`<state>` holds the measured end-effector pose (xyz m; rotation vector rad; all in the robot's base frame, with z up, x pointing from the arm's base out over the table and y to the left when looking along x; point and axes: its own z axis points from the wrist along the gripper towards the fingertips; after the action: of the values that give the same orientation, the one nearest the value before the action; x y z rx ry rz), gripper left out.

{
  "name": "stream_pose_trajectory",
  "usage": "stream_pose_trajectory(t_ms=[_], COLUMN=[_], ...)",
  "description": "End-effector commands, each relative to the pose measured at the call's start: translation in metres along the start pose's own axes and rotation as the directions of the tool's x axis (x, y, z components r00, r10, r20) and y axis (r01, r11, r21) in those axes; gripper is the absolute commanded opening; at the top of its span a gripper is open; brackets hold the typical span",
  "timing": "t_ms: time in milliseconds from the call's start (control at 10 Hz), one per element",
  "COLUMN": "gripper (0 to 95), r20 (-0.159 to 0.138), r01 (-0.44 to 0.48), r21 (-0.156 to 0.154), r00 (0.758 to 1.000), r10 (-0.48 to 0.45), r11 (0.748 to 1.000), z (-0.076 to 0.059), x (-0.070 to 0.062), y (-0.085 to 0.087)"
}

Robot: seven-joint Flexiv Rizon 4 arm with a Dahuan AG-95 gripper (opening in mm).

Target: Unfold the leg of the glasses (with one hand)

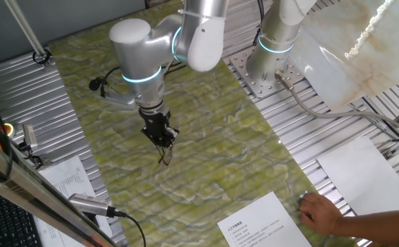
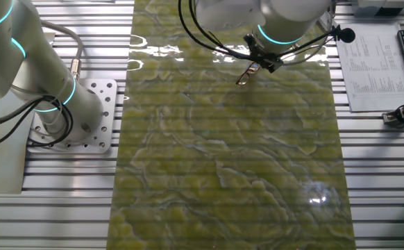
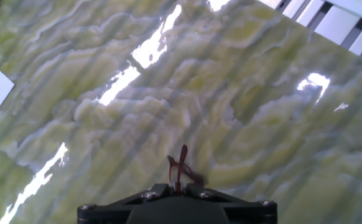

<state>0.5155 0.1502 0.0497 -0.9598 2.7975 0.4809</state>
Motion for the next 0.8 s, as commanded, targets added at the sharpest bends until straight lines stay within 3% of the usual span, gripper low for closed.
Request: stream_pose_trajectory(t_ms=[100,500,600,800], gripper=[0.0,0.0,0.0,0.0], r20=[0.019,0.069,0.099,0.129], r01=[0.0,0.005,0.009,0.015], r21=[0.005,0.016,0.024,0.029], r00=[1.0,0.998,0.995,0.991], r10=[0.0,-0.006,-0.011,-0.019], r11=[1.0,1.0,1.0,0.999], z=[-0.0024,-0.0083,-0.0098,-0.0117], x=[-0.0003,0.0015,0.0021,0.0027], y=[0.0004,0.001,0.0011,0.0014])
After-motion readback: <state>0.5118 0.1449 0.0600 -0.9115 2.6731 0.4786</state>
